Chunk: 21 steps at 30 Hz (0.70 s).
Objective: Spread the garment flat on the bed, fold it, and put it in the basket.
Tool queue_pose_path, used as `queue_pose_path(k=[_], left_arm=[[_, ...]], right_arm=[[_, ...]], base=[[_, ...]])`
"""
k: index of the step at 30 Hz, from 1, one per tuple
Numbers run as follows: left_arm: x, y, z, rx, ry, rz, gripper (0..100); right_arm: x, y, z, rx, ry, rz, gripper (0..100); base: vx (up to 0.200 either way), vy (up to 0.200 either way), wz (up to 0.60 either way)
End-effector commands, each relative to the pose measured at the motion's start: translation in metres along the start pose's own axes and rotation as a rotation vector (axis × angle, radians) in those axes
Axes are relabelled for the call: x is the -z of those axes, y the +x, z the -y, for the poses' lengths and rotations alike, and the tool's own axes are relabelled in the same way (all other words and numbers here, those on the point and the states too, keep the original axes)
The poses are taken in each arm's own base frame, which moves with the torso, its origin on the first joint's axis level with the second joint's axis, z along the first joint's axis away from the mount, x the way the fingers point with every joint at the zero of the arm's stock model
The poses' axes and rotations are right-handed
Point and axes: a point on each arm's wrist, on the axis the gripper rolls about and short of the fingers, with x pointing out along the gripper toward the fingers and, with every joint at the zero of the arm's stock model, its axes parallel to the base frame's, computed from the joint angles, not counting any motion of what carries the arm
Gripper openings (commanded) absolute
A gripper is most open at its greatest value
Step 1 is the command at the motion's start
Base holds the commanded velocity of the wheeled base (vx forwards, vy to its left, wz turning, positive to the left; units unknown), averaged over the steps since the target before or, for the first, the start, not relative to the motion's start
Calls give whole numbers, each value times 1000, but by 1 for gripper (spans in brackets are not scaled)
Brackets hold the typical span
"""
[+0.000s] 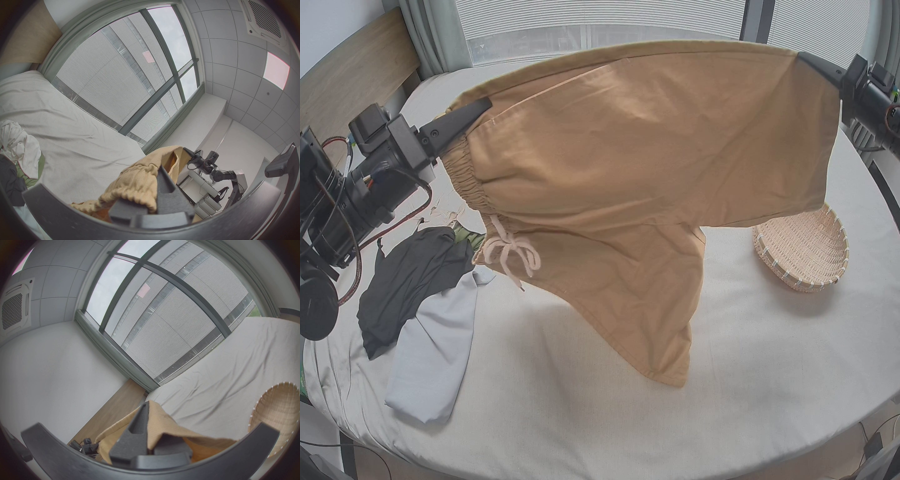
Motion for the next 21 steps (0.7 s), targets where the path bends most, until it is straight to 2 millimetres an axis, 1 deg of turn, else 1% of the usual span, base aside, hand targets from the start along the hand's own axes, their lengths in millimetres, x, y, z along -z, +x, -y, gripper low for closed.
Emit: queue_pose_path(k=[1, 3, 4, 5, 6, 7, 8, 9, 11, 15, 17, 19, 21], left_arm=[[8, -12, -11, -67, -15, -20, 0], [9, -19, -15, -93, -16, -24, 0], [8, -22, -16, -100, -14, -22, 0], [4, -29, -18, -119, -7, -16, 0], [2, -32, -19, -127, -3, -13, 0], [2, -32, -19, -128, -2, -13, 0], [-1, -35, -21, -135, 4, -9, 0], [-1, -35, -22, -136, 6, -9, 0], [-3, -36, -23, -131, 9, -10, 0], [-4, -32, -23, -124, 12, -6, 0], [-4, -31, -24, -126, 10, -5, 0], [-1, -25, -31, -132, 9, -8, 0], [-1, -23, -34, -133, 9, -7, 0]], right_arm=[[16, -5, 12, 56, -10, -68, 0], [38, -10, 27, 100, -30, -134, 0], [44, -12, 32, 110, -35, -153, 0], [62, -16, 47, 144, -30, -192, 0], [67, -17, 53, 152, -30, -192, 0], [68, -17, 54, 152, -30, -192, 0], [79, -17, 66, 160, -30, -193, 0], [81, -17, 68, 159, -31, -190, 0], [96, -13, 84, 155, -38, -179, 0], [109, -7, 96, 145, -42, -172, 0], [111, -6, 97, 142, -41, -174, 0], [112, -4, 98, 139, -40, -177, 0], [113, -3, 98, 135, -39, -179, 0]], base=[[0, 0, 0], [0, 0, 0], [0, 0, 0], [0, 0, 0], [0, 0, 0], [0, 0, 0], [0, 0, 0], [0, 0, 0], [0, 0, 0], [0, 0, 0], [0, 0, 0], [0, 0, 0], [0, 0, 0]])
